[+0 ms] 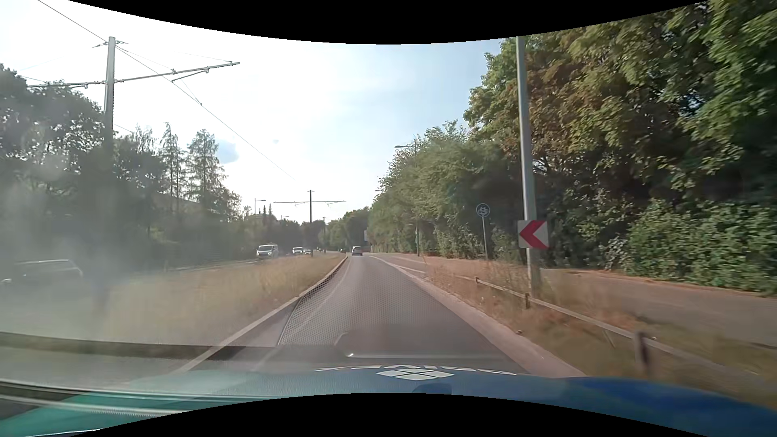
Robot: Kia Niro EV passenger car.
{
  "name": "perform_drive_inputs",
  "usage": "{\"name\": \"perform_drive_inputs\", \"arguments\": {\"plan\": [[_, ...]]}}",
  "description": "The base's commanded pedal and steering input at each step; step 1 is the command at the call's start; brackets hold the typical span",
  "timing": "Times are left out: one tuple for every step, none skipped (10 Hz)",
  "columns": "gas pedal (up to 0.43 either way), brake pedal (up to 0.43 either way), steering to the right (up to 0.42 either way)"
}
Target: Follow the waypoints while adhering to traffic rules and regulations
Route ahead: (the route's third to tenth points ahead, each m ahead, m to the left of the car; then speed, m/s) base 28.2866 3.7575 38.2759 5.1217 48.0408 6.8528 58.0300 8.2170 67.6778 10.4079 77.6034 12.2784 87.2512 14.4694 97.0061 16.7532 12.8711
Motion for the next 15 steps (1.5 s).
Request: {"name": "perform_drive_inputs", "arguments": {"plan": [[0.177, 0.0, -0.051], [0.177, 0.0, -0.048], [0.189, 0.0, -0.046], [0.189, 0.0, -0.042], [0.189, 0.0, -0.037], [0.189, 0.0, -0.034], [0.189, 0.0, -0.031], [0.189, 0.0, -0.028], [0.177, 0.0, -0.024], [0.177, 0.0, -0.021], [0.177, 0.0, -0.019], [0.177, 0.0, -0.016], [0.177, 0.0, -0.015], [0.177, 0.0, -0.014], [0.177, 0.0, -0.011]]}}
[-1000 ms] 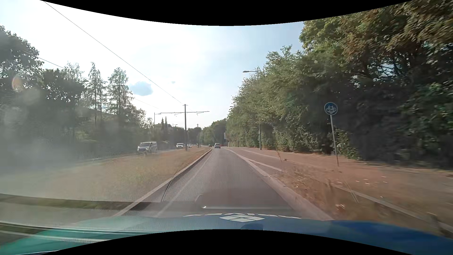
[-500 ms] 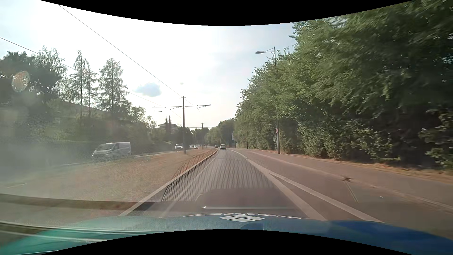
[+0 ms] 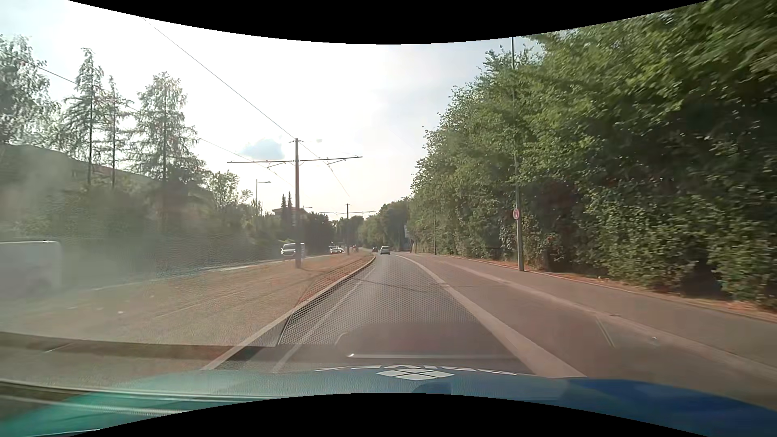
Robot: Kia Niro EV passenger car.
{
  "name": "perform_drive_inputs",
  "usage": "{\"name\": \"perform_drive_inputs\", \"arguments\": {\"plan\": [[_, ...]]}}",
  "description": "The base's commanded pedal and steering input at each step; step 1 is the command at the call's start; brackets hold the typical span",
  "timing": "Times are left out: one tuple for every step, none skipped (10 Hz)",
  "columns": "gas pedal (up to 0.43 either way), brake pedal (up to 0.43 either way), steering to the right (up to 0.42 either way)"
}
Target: Follow the waypoints while adhering to traffic rules and regulations
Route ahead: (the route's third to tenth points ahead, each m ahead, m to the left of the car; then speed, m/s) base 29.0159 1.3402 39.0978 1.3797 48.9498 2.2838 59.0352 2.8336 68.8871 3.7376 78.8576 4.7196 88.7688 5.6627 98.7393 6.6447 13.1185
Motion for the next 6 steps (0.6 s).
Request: {"name": "perform_drive_inputs", "arguments": {"plan": [[0.169, 0.0, -0.009], [0.169, 0.0, -0.008], [0.169, 0.0, -0.007], [0.169, 0.0, -0.006], [0.169, 0.0, -0.006], [0.169, 0.0, -0.006]]}}
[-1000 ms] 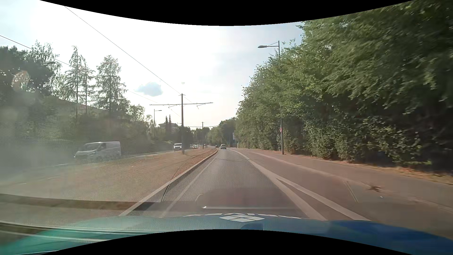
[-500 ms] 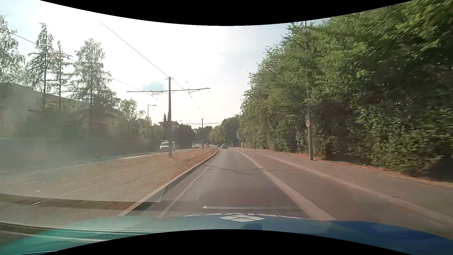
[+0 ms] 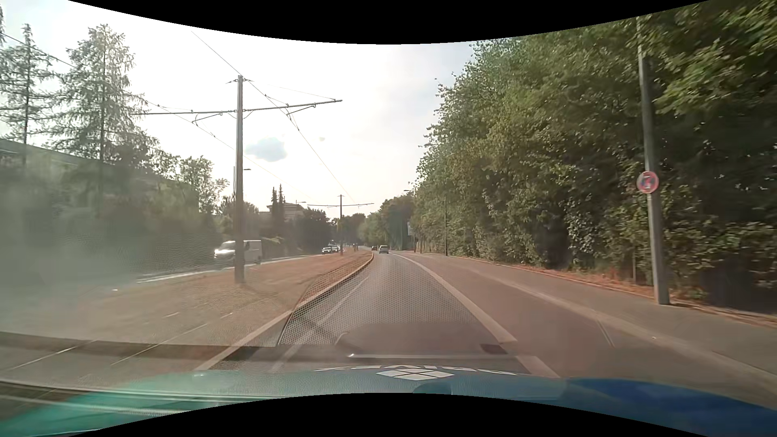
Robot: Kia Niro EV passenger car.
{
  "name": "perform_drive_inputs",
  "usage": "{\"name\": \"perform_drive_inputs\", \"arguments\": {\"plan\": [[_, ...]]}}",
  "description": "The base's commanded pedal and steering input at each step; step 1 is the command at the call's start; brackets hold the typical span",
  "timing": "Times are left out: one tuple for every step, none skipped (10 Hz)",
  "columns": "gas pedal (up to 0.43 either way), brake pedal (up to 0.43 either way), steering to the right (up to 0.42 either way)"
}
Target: Follow the waypoints while adhering to traffic rules and regulations
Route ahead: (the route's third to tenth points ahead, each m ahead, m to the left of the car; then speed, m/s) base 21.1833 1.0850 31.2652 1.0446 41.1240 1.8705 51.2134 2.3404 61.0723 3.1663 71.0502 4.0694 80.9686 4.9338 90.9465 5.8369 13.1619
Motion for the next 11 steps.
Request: {"name": "perform_drive_inputs", "arguments": {"plan": [[0.157, 0.0, -0.006], [0.157, 0.0, -0.006], [0.157, 0.0, -0.006], [0.157, 0.0, -0.006], [0.157, 0.0, -0.006], [0.157, 0.0, -0.006], [0.157, 0.0, -0.008], [0.15, 0.0, -0.009], [0.138, 0.0, -0.012], [0.138, 0.0, -0.014], [0.13, 0.0, -0.014]]}}
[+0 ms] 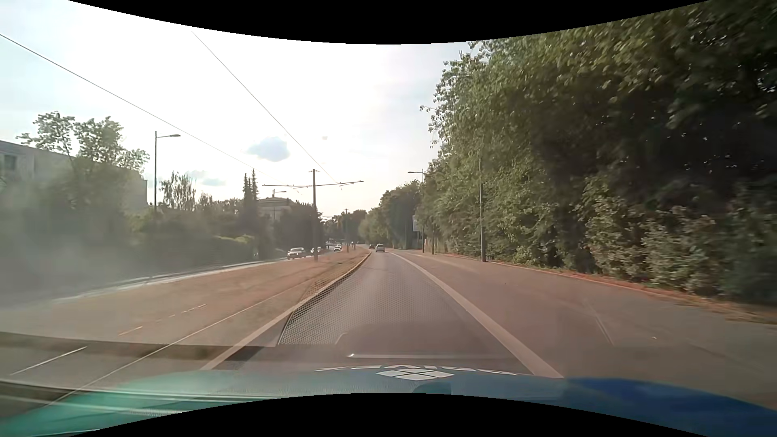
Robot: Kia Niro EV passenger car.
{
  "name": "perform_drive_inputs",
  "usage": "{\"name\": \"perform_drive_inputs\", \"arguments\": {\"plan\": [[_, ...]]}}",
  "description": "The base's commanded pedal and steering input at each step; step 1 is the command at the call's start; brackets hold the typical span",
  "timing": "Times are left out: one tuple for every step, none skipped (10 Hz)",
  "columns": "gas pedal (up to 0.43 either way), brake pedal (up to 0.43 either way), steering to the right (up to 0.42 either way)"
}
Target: Follow the waypoints while adhering to traffic rules and regulations
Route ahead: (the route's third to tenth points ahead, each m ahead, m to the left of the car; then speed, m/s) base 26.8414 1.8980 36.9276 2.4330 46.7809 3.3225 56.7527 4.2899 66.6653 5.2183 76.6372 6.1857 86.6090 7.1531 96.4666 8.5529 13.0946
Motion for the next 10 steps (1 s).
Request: {"name": "perform_drive_inputs", "arguments": {"plan": [[0.13, 0.0, -0.014], [0.13, 0.0, -0.015], [0.13, 0.0, -0.018], [0.13, 0.0, -0.018], [0.13, 0.0, -0.017], [0.13, 0.0, -0.017], [0.13, 0.0, -0.016], [0.13, 0.0, -0.014], [0.13, 0.0, -0.013], [0.13, 0.0, -0.012]]}}
